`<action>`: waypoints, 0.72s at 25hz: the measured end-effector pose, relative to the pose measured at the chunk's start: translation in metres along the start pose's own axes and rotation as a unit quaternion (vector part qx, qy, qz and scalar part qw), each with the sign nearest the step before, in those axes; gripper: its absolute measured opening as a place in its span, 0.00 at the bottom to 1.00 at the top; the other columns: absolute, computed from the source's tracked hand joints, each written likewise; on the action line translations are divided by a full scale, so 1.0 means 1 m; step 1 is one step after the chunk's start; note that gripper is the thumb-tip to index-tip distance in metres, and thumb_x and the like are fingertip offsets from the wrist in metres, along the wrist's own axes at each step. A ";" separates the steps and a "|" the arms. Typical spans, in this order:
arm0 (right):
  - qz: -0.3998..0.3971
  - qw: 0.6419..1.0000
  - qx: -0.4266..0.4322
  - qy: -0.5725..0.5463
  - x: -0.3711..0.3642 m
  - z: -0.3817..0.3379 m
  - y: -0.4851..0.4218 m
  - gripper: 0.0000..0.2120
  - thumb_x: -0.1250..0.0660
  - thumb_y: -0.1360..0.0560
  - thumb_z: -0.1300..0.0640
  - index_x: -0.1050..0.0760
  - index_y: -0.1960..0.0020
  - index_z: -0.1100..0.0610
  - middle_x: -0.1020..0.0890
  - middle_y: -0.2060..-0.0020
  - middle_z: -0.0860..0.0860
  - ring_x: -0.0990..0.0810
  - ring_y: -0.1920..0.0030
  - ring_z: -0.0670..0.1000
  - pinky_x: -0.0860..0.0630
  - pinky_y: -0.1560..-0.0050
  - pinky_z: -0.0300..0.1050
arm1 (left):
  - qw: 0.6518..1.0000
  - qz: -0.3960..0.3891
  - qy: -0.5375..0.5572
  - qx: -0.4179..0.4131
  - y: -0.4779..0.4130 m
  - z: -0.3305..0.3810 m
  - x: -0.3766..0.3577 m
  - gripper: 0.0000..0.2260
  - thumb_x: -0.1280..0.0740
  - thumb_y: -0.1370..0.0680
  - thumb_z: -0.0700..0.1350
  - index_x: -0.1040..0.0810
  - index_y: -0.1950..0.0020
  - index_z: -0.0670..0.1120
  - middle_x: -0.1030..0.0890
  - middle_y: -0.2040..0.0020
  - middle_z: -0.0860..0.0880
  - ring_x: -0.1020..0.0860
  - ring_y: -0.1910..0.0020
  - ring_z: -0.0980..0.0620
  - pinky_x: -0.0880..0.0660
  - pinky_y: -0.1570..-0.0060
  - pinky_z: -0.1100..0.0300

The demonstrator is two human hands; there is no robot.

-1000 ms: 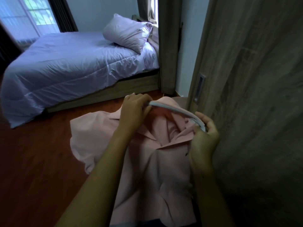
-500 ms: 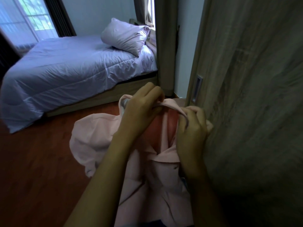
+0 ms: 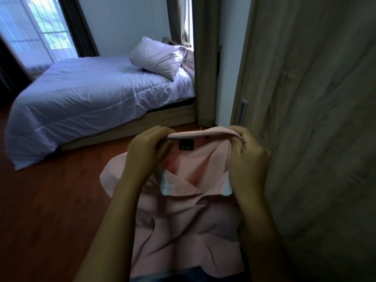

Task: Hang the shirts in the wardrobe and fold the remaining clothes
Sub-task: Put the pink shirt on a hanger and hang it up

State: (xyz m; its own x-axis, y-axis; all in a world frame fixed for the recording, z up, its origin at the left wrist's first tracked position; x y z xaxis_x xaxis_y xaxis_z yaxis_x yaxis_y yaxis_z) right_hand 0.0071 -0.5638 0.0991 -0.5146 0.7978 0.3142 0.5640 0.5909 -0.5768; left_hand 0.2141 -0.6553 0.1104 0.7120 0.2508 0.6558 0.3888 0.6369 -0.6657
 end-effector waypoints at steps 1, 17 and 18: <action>0.007 1.000 -0.002 -0.001 0.008 -0.006 0.004 0.12 0.38 0.22 0.62 0.20 0.43 0.56 0.16 0.51 0.53 0.19 0.52 0.50 0.28 0.52 0.35 | 0.999 0.013 0.040 0.004 0.005 0.005 0.012 0.11 0.38 0.28 0.44 0.21 0.49 0.47 0.18 0.54 0.52 0.20 0.55 0.51 0.24 0.54 0.53; 0.108 0.993 0.043 -0.034 0.139 -0.131 0.034 0.12 0.37 0.24 0.65 0.18 0.45 0.60 0.15 0.53 0.52 0.21 0.54 0.43 0.36 0.54 0.16 | 0.990 0.090 0.107 0.014 0.079 0.083 0.074 0.17 0.45 0.31 0.37 0.21 0.48 0.42 0.23 0.46 0.46 0.24 0.49 0.52 0.29 0.47 0.63; 0.113 0.992 0.043 -0.031 0.150 -0.136 0.039 0.12 0.37 0.24 0.66 0.18 0.45 0.60 0.15 0.53 0.52 0.22 0.54 0.42 0.36 0.55 0.16 | 0.988 0.102 0.116 0.030 0.083 0.089 0.076 0.18 0.45 0.30 0.37 0.22 0.46 0.42 0.24 0.45 0.46 0.25 0.48 0.52 0.30 0.46 0.65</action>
State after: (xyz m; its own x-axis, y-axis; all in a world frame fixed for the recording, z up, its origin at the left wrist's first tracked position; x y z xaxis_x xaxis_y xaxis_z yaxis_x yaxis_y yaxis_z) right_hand 0.0401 -0.4047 0.2264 -0.4220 0.8982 0.1231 0.6135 0.3829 -0.6906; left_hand 0.2483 -0.5182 0.1363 0.8891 0.2089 0.4073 0.1934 0.6350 -0.7479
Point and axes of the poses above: each hand's wrist, its own y-axis away from the middle knuckle, its own x-axis out of the back of the hand, z = x × y, the point moved 10 cm from there along -y, towards the middle knuckle
